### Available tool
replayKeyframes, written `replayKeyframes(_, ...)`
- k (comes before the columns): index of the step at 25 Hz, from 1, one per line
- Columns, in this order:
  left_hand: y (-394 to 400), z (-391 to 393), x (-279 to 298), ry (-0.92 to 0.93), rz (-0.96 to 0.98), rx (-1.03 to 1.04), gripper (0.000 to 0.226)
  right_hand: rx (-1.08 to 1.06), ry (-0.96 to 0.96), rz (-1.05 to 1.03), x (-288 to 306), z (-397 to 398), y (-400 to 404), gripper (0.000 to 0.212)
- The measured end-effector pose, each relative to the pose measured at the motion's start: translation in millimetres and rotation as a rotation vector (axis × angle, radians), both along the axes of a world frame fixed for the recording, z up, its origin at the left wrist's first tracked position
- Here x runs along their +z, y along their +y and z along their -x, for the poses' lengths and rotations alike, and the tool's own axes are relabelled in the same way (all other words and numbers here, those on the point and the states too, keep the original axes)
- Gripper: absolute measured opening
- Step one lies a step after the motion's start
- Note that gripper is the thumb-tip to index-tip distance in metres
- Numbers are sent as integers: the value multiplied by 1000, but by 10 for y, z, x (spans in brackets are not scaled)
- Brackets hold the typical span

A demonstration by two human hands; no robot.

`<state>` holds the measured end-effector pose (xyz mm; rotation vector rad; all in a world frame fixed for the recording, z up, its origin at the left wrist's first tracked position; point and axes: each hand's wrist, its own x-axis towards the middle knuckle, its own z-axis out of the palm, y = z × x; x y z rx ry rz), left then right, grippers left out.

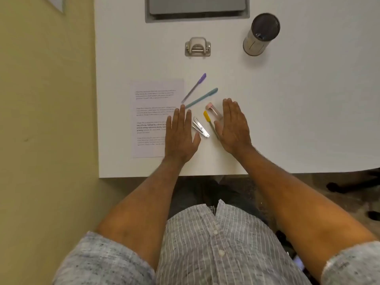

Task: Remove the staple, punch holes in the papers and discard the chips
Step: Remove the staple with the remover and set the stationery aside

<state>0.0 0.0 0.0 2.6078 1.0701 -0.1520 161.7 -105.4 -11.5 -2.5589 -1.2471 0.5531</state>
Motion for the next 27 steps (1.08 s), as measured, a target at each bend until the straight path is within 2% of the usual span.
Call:
replayKeyframes(4,-88,-37,-219,43,103,18,71,37,30,4,-121,0,126,62)
replayKeyframes(9,13,-158,-429,58,94,-27,70,86,46,30,-254,-71,332,65)
replayKeyframes(14,112,-222,-551,78,93,-75,63,68,42,39,-388,-98,352,59)
replayKeyframes(18,152,-237,-552,30,40,-97,45,27,60,40,-410,-126,331,44)
replayKeyframes(20,195,-242,-534,19,-1,-143,35,-19,113,6,-387,-135,319,42)
replayKeyframes(23,278,-248,-466,-17,-20,-180,24,-174,307,-84,-326,-131,283,39)
replayKeyframes(25,342,-232,-421,-73,51,-131,23,-199,352,-72,-314,-104,258,23)
replayKeyframes(27,424,-203,-369,-161,251,-11,25,-168,369,2,-324,-64,244,19)
